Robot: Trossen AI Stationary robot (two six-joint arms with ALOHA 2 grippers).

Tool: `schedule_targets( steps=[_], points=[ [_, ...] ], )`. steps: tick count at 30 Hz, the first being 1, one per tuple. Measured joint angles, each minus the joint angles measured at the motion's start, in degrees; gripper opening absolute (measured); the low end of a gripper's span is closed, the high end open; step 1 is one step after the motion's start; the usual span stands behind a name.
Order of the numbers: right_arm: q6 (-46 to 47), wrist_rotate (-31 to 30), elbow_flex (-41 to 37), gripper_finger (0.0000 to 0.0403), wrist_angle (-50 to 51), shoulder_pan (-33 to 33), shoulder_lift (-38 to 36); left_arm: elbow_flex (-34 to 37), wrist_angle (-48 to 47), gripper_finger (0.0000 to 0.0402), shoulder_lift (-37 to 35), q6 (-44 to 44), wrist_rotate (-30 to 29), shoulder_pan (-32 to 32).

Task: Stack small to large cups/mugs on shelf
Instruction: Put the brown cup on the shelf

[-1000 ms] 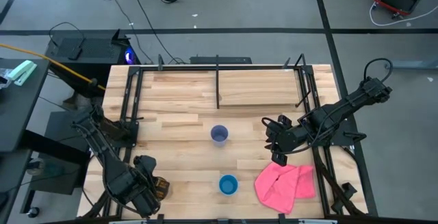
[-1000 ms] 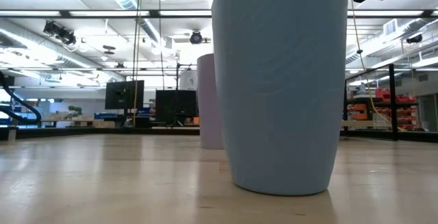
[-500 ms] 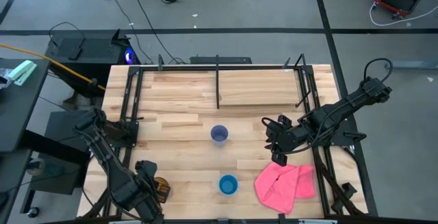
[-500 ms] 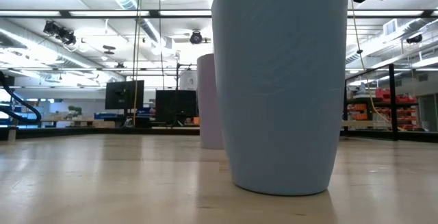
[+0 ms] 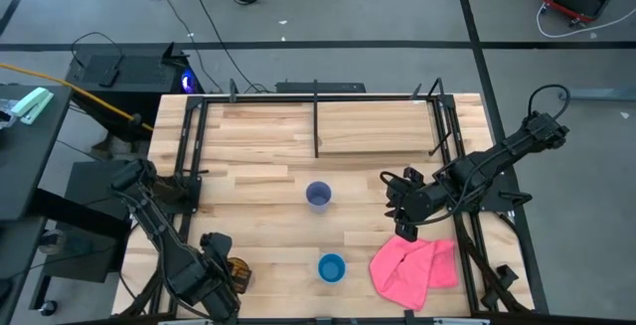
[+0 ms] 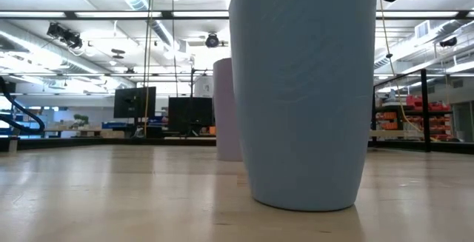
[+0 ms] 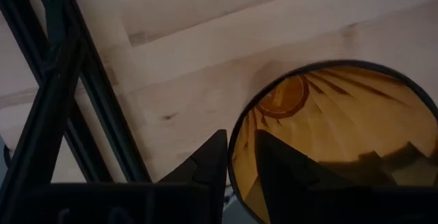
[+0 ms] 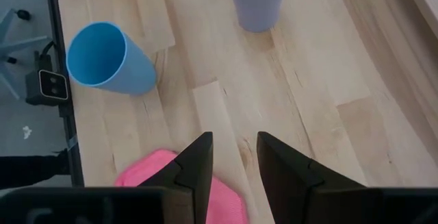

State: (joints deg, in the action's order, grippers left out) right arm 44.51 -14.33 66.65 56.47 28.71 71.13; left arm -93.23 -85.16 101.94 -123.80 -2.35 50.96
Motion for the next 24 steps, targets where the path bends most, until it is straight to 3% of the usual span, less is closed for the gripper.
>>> schedule_targets(
  steps=[8,15,24],
  points=[
    [-0.73,0.01,0.0,0.0122,0.0,-0.01,0.0,4.43,5.87,0.0054,0.54,0.23,-0.44,-0.88],
    [-1.28,0.02,0.0,0.0122,0.0,0.0,0.0,3.56,5.72,0.0013,-0.64,0.69,-0.41,-2.28],
    [-2.27,0.02,0.0,0.0122,0.9,0.0,0.0,3.1,5.69,0.0016,-3.84,5.55,-0.45,-5.84]
  ],
)
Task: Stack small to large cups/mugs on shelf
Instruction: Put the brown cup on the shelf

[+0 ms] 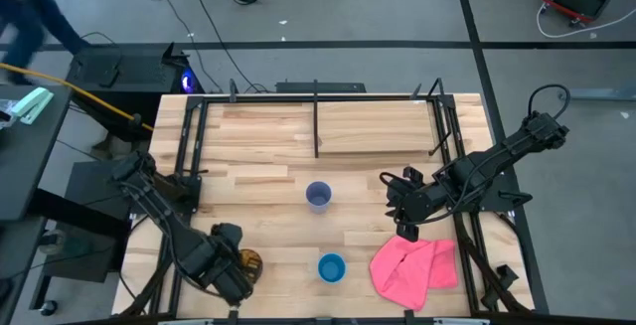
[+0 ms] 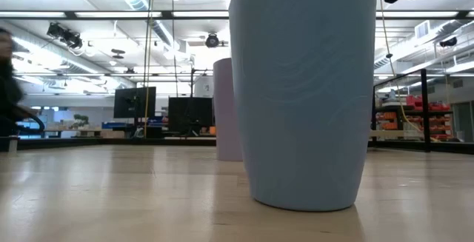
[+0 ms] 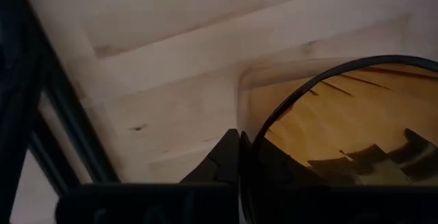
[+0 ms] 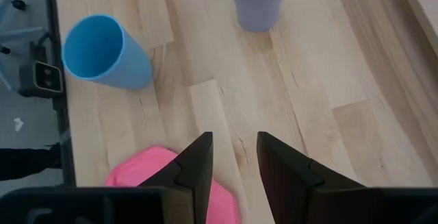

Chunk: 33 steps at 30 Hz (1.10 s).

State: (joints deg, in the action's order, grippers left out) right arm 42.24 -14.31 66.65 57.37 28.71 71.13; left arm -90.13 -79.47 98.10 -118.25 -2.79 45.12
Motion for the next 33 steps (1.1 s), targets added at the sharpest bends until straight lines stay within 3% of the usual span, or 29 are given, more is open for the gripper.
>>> schedule_targets(
  steps=[7,19,27,33],
  points=[
    [0.72,3.56,0.0,0.0122,5.46,0.03,-0.52,0.0,0.01,0.0012,-4.13,7.06,-0.48,-6.35],
    [1.79,3.6,0.0,0.0122,6.92,1.16,-6.99,0.0,5.04,0.0012,-16.61,27.1,-7.74,-23.6],
    [6.24,-2.34,0.0,0.0122,6.9,1.05,-9.16,-0.07,16.38,0.0012,-18.74,48.96,-8.26,-39.04],
    [11.75,-4.88,0.0,0.0122,6.86,-0.6,-8.92,-0.07,25.18,0.0012,-17.77,64.98,-3.69,-51.27]
  ],
)
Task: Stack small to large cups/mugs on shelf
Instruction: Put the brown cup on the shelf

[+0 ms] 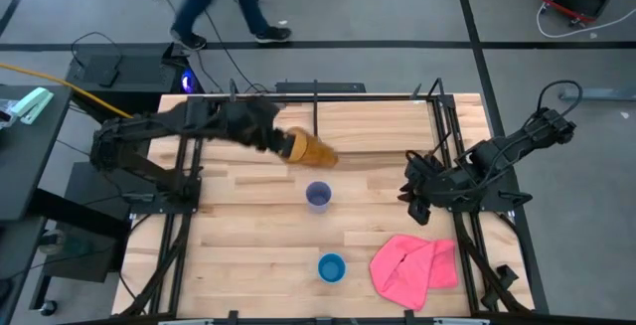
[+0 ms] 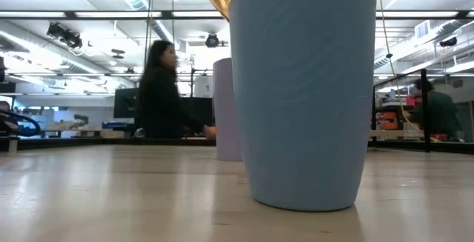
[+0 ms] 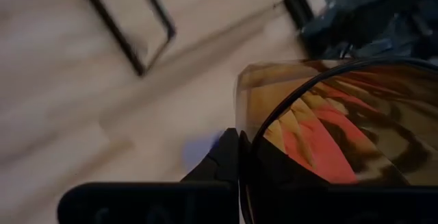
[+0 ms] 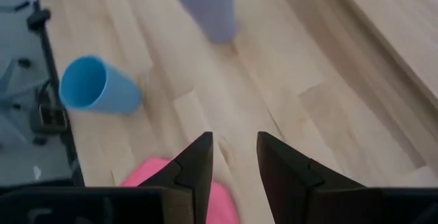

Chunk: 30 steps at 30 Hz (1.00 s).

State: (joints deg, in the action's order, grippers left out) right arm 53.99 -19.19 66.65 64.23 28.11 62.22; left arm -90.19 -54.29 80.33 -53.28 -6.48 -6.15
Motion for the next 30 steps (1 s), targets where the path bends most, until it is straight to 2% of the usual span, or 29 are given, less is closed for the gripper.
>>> schedule_targets(
  steps=[4,8,11,18,23,30],
  points=[
    [3.04,-1.98,0.0,0.0122,-0.01,-2.31,0.0,0.0,3.23,0.0012,1.77,7.14,4.13,-6.17],
    [3.51,-2.2,0.0,0.0122,-0.04,-5.3,0.35,0.02,5.41,0.0012,4.83,12.23,9.32,-9.69],
    [3.55,-2.21,0.02,0.0122,-0.08,-7.72,0.67,0.02,6.67,0.0012,7.3,15.24,11.48,-10.14],
    [4.29,-2.22,0.02,0.012,-0.24,-14.24,2.32,-1.04,6.73,0.0012,13.31,19.45,11.79,-8.6],
    [0.28,-1.43,0.02,0.0117,-3.46,-18.33,4.96,-8.41,3.78,0.0012,19.41,22.93,10.72,-6.19],
    [-1.59,2.15,0.02,0.0117,-6.53,-21.3,8.24,-23.15,-11.08,0.0012,30.57,28.5,5.68,-3.76]
  ],
)
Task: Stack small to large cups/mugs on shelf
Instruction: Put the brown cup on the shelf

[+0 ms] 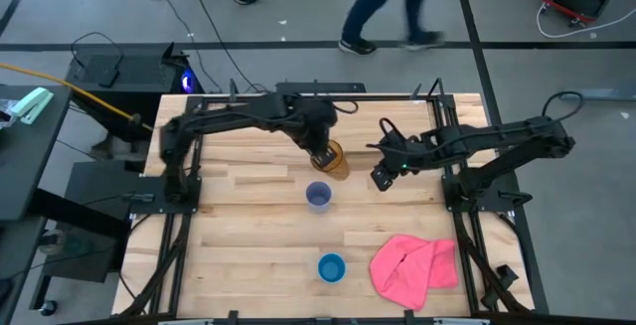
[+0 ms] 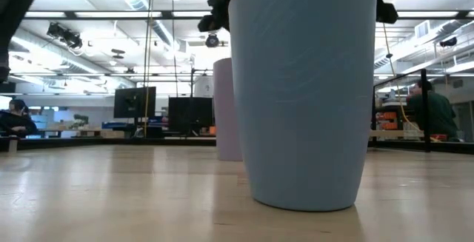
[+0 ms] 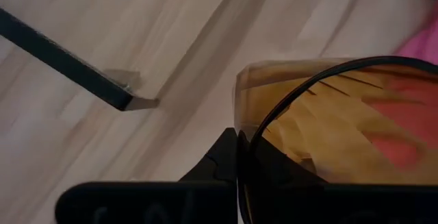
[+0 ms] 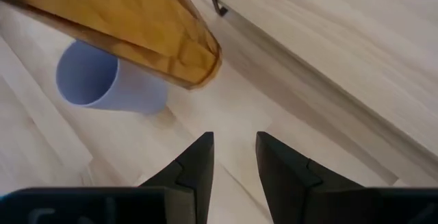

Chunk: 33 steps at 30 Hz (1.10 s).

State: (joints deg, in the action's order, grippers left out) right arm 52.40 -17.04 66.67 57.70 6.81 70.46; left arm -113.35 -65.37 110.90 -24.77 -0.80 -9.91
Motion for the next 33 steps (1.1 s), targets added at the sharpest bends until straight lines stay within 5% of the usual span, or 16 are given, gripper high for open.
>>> schedule_targets(
  steps=[10,33],
  points=[
    [1.62,1.38,0.0,0.0117,0.04,0.07,0.35,-9.2,-5.14,0.0012,10.23,3.88,-0.45,2.8],
    [1.42,3.64,0.0,0.0116,-0.19,0.11,0.35,-9.74,-6.93,0.002,14.16,4.43,-2.41,2.61]
  ],
)
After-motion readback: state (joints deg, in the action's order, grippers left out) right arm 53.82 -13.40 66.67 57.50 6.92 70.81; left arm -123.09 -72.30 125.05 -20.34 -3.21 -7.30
